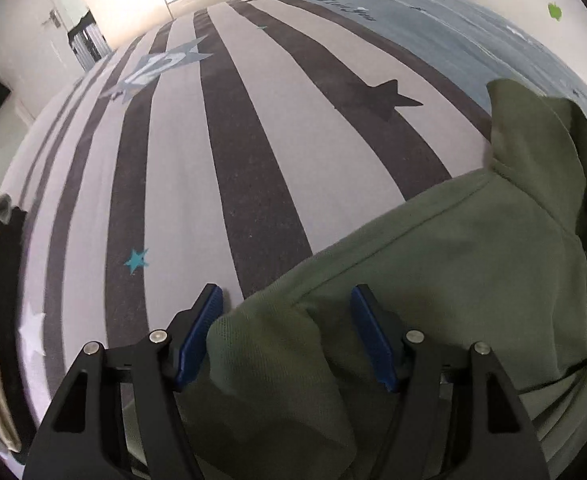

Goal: Fold clothes

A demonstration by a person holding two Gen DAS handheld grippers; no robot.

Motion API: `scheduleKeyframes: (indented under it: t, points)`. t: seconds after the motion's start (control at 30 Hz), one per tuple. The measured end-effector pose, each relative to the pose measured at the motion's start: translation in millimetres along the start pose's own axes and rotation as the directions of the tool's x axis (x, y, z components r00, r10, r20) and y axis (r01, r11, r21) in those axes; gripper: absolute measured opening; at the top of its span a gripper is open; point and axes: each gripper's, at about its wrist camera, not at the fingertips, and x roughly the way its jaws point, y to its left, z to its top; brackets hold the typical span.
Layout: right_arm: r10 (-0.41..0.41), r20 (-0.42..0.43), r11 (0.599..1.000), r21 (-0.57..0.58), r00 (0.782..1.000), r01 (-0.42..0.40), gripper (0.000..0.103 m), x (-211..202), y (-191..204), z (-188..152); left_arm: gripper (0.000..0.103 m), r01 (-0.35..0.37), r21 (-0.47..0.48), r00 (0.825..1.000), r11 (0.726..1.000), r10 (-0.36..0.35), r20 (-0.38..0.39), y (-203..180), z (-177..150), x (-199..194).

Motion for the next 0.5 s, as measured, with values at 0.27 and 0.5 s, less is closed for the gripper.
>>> scheduleKeyframes:
  t: [0.27, 0.5]
  points:
    - [-0.046, -0.006, 0.999, 0.026, 0.999, 0.046, 0.023, 18.6, 0.6, 16.6, 0.007, -0.024, 0.016, 1.000, 1.000, 0.023, 0.010, -18.0, 2.6, 0.2]
    - [-0.059, 0.036, 0.995, 0.077, 0.998, 0.056, 0.004, 13.8, 0.4, 23.5, 0.004, -0.040, 0.009, 0.999, 0.999, 0.040, 0.035, -25.4, 5.8, -7.5]
